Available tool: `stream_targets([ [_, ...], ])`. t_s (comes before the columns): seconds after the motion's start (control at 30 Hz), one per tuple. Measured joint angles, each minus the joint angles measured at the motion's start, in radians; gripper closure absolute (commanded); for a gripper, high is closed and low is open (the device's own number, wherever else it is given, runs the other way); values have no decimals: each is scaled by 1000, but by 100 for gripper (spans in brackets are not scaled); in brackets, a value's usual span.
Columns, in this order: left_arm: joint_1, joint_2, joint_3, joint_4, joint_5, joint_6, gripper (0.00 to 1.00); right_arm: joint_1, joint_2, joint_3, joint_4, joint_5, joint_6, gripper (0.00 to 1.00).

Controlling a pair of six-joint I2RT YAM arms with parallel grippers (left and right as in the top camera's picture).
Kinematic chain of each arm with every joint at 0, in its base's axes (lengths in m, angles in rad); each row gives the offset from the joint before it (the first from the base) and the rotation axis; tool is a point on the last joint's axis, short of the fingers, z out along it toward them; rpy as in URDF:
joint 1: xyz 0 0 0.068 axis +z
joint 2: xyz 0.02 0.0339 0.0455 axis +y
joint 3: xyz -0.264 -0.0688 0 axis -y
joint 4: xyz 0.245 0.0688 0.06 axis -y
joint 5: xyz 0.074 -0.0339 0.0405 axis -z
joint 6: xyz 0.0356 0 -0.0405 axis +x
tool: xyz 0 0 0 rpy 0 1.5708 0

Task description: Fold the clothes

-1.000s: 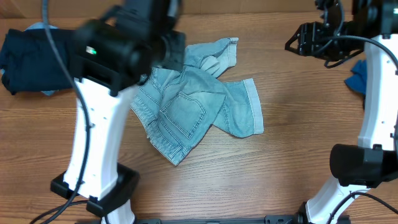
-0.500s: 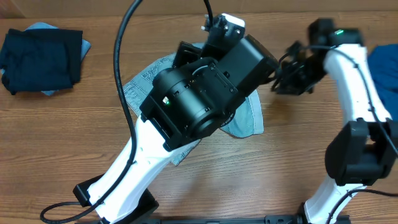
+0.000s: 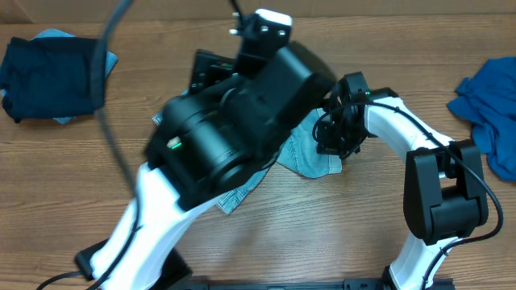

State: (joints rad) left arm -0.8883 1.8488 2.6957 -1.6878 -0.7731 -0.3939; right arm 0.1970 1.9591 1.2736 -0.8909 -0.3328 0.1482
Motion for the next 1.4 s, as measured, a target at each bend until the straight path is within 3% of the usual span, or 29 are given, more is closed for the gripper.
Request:
stream_targets([
  [0.43,0,-137,1,0,37,-4,2,-19,-10,-38,79,254,140,94],
  [0.9,0,-135,1,0,60,-4,0,-436,-7,-38,262,436,174,92],
  [1.13,50,-134,1,0,122,-3,0,-452,-11,38,194,386,140,82],
  [1.27,135,-124,-2,0,186,-3,0,-410,-59,116,190,216,96,80],
  [1.33,185,-115,-14,0,232,-3,0,-376,-96,145,221,108,85,65],
  [1.4,235,-98,-35,0,283,-3,0,-327,-134,167,272,-4,78,58],
])
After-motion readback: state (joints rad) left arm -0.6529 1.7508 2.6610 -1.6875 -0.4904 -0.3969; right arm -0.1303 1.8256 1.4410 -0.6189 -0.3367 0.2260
